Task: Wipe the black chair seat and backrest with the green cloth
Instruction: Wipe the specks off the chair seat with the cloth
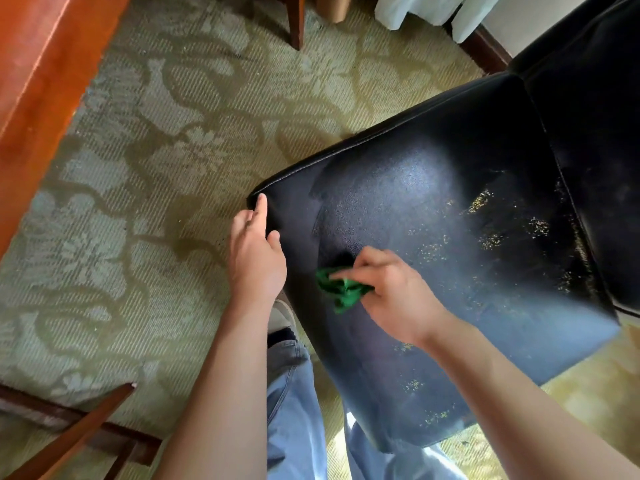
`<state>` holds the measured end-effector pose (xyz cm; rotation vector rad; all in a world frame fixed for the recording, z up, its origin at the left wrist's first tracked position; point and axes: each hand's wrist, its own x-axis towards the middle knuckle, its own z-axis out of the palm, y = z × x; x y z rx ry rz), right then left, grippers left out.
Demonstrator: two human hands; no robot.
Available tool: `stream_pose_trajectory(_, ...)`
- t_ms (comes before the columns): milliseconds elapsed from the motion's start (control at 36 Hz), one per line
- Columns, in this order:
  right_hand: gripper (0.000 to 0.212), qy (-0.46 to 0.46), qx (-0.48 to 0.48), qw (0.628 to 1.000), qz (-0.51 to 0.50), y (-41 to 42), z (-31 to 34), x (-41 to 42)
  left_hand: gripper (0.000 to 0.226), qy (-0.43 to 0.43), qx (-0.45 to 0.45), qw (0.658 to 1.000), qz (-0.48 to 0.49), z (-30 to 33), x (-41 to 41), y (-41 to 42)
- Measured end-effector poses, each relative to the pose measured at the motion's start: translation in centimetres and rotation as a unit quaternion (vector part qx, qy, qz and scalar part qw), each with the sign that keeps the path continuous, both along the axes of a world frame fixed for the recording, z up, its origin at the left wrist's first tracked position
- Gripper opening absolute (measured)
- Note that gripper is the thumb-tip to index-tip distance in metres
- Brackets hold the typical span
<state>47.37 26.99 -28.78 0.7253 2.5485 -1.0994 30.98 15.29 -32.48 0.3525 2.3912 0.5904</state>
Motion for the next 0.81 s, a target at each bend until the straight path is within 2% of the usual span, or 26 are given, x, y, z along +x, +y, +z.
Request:
stream_pose_trajectory(56,0.062,0.041,-0.004,0.997,-0.063,1.1,0.4,-1.3,0.060,0.008,-0.013,1.000,-0.014,0.2,-0.5,0.1)
stream_pose_trajectory(139,0.065,0.085,0.050,0.985,-0.140,2.9,0.5,-4.0,0.060,0.003,-0.012,0.999,-0.034,0.5,-0.9,0.0)
stream_pose_trajectory(250,0.066,0.089,0.120,0.973,-0.176,4.6,0.3,-7.6,0.058,-0.027,0.012,1.000,0.004,0.5,-0.4,-0.6)
stream_pose_trajectory(333,0.066,0.069,0.163,0.971,-0.161,5.2,-0.3,-9.4,0.059,-0.022,0.020,0.999,0.017,0.2,0.5,-1.0)
stream_pose_trajectory(528,0.063,0.009,0.195,0.976,-0.094,4.0,-1.9,-11.2,0.072,-0.022,0.026,0.999,-0.008,-1.4,0.3,-1.7)
stream_pose_trajectory(806,0.065,-0.007,0.157,0.987,0.014,1.8,-1.6,-9.1,0.073,-0.047,0.051,0.997,-0.024,-2.0,0.2,-1.5)
